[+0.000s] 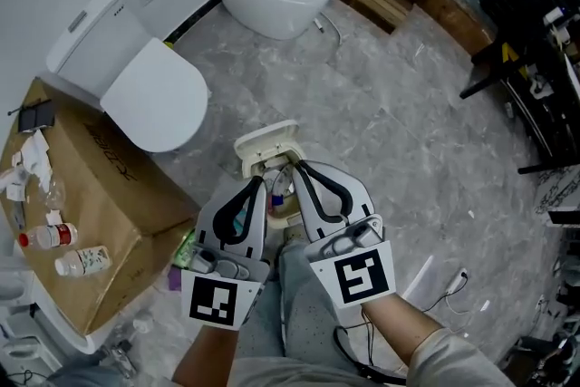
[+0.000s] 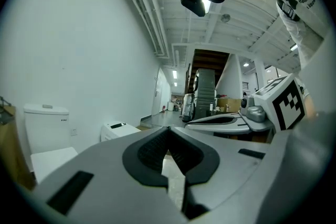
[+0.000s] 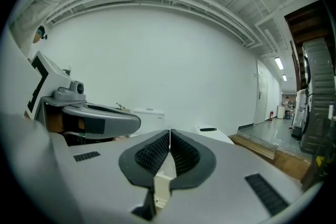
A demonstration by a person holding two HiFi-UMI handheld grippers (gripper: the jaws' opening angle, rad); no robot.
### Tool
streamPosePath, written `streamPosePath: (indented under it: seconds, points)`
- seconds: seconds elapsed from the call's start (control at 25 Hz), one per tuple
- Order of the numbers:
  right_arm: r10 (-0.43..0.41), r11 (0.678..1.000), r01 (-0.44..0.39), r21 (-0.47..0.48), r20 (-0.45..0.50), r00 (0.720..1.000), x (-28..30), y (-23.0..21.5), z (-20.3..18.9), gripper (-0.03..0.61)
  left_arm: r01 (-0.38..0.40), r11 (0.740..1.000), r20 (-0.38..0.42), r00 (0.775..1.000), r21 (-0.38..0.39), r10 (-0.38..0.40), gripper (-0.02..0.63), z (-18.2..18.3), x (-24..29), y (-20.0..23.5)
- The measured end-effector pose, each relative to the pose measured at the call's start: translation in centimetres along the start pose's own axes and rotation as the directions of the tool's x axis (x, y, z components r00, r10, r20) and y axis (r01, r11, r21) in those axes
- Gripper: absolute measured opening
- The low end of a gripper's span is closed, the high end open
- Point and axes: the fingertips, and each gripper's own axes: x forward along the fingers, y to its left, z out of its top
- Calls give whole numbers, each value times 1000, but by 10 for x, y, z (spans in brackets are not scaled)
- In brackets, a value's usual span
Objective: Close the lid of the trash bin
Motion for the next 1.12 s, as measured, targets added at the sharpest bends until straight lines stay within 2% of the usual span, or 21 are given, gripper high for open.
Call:
streamPosePath:
  seconds: [0.28, 0.4, 0.52, 0.64, 1.0, 1.12]
  points:
    - [46, 999, -46, -2, -18, 999, 18, -6, -24, 32, -23, 1000, -8, 1000, -13, 23, 17, -24, 16, 10]
    - [97, 994, -100, -46, -63, 993, 23, -4, -40, 32, -40, 999, -20, 999, -23, 39, 17, -37, 20, 15]
    - [165, 973, -187, -134, -162, 973, 29, -2, -63, 32, -46, 999, -34, 998, -5, 45, 17, -52, 24, 22]
    - [199, 960, -231, -158, -195, 960, 37, -3, -77, 32, -35, 999, -49, 998, 27, 37, 17, -65, 27, 26]
    - [290, 908, -354, -223, -275, 917, 63, -1, -106, 32, -87, 996, -58, 995, -30, 85, 17, -90, 46, 46]
    - [308, 897, -375, -234, -277, 910, 71, 0, -114, 32, -93, 995, -64, 994, -42, 90, 17, -98, 51, 51]
